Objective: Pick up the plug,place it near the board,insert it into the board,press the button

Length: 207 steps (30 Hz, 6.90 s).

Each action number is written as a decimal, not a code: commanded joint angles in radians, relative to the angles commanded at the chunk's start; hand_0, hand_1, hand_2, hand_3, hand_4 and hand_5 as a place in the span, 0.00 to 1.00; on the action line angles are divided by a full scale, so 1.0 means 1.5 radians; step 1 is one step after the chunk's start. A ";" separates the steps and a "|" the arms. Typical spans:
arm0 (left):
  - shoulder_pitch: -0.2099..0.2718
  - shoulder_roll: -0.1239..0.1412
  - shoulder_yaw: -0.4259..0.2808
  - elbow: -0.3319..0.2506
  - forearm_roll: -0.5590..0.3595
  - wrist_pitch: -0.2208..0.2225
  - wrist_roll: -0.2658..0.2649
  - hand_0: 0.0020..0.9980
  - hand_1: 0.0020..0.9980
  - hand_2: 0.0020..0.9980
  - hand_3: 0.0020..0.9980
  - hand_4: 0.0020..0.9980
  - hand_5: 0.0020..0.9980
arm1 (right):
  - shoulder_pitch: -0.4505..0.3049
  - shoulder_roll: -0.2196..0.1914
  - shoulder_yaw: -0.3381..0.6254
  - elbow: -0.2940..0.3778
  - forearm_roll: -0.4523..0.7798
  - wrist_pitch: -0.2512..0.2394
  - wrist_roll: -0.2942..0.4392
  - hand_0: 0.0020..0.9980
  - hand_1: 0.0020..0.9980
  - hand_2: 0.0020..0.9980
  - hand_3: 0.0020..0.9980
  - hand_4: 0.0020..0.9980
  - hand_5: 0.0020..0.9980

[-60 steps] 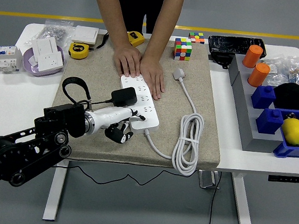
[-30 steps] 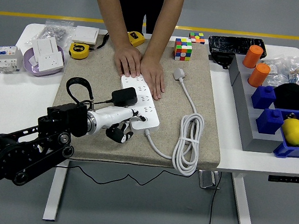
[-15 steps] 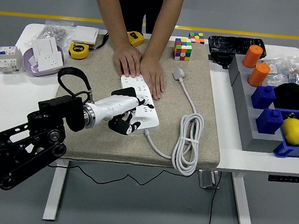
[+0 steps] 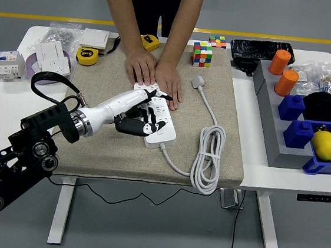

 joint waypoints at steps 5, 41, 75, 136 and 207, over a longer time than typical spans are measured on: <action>-0.005 0.001 0.002 0.005 0.000 0.001 0.005 0.87 0.96 0.93 1.00 0.99 0.42 | 0.001 0.001 -0.001 0.000 0.002 0.000 0.000 0.96 0.90 0.84 0.85 1.00 0.91; -0.100 -0.017 0.181 0.173 0.125 -0.031 0.048 0.15 0.02 0.15 0.87 0.60 0.00 | 0.003 -0.003 -0.007 0.000 -0.001 0.000 -0.002 0.96 0.90 0.84 0.85 1.00 0.91; -0.094 -0.015 0.149 0.142 0.164 -0.069 0.067 0.15 0.02 0.15 0.85 0.61 0.00 | 0.007 -0.002 -0.006 0.000 0.002 0.000 -0.001 0.96 0.90 0.84 0.84 1.00 0.91; -0.174 -0.103 0.066 0.458 -0.047 0.084 -0.100 0.83 0.87 0.80 0.80 0.96 0.18 | 0.012 -0.006 -0.021 0.000 0.002 0.001 -0.005 0.96 0.90 0.84 0.85 1.00 0.91; -0.097 -0.073 -0.025 0.429 0.020 0.154 -0.106 0.43 0.58 0.57 0.56 0.60 0.16 | 0.007 0.000 -0.006 0.000 0.001 0.000 -0.004 0.96 0.90 0.84 0.85 1.00 0.90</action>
